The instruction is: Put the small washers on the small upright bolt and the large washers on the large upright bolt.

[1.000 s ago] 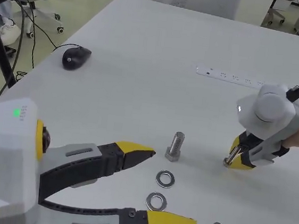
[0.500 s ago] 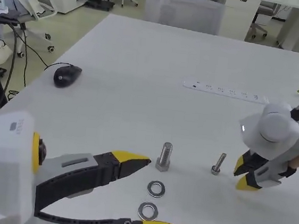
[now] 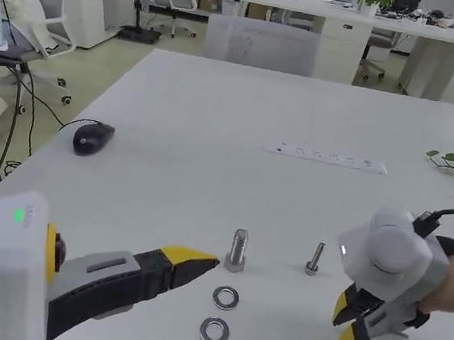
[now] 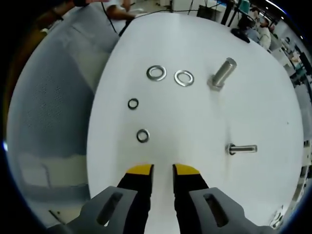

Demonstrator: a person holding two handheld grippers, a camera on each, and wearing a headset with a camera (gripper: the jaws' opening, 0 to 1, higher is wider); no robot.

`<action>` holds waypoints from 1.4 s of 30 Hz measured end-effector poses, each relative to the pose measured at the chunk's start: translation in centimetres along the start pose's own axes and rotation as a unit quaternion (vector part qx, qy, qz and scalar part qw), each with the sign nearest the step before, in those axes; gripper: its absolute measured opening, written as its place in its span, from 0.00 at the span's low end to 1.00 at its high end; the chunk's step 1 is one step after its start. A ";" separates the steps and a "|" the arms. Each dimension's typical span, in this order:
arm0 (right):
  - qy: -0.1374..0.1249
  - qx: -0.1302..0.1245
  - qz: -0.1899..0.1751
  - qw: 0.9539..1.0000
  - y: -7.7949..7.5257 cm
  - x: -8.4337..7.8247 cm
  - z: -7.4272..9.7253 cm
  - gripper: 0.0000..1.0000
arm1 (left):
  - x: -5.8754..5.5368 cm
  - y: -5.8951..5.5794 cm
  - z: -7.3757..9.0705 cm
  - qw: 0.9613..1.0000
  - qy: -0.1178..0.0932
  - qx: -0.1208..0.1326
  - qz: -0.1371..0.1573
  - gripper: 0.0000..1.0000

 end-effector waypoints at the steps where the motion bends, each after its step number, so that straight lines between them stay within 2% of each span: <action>1: 0.000 0.001 -0.001 1.000 0.2 0.1 -0.1 0.17 | 0.0 -0.1 0.0 1.000 0.000 0.000 -0.001 0.58; 5: -0.006 0.006 0.005 1.000 1.3 1.1 -0.6 0.16 | 0.0 -0.3 0.1 1.000 -0.003 -0.001 -0.003 0.58; 13: -0.010 0.010 0.014 1.000 2.3 2.5 -1.5 0.17 | -0.1 -0.5 0.3 1.000 -0.006 -0.004 -0.005 0.58; 28: -0.006 0.013 0.024 1.000 2.1 3.1 -2.0 0.18 | -0.5 0.8 0.7 1.000 -0.001 0.006 0.001 0.58; 39: 0.002 0.008 0.055 0.998 2.5 3.3 -2.0 0.15 | -0.3 1.2 0.3 1.000 -0.005 0.006 0.003 0.58; 42: -0.006 0.008 0.044 0.999 2.3 3.1 -2.0 0.14 | -0.4 1.1 0.2 1.000 -0.004 0.007 0.004 0.58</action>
Point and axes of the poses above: the centre of the closed fingertips' face, and the gripper's own axes: z roughly backward along the fingers, y roughly to its left, x roughly out of its top, the point moved 4 cm from there along z, roughly backward along the fingers, and after that the axes turned 3 degrees about -x, right-handed, at the moved point
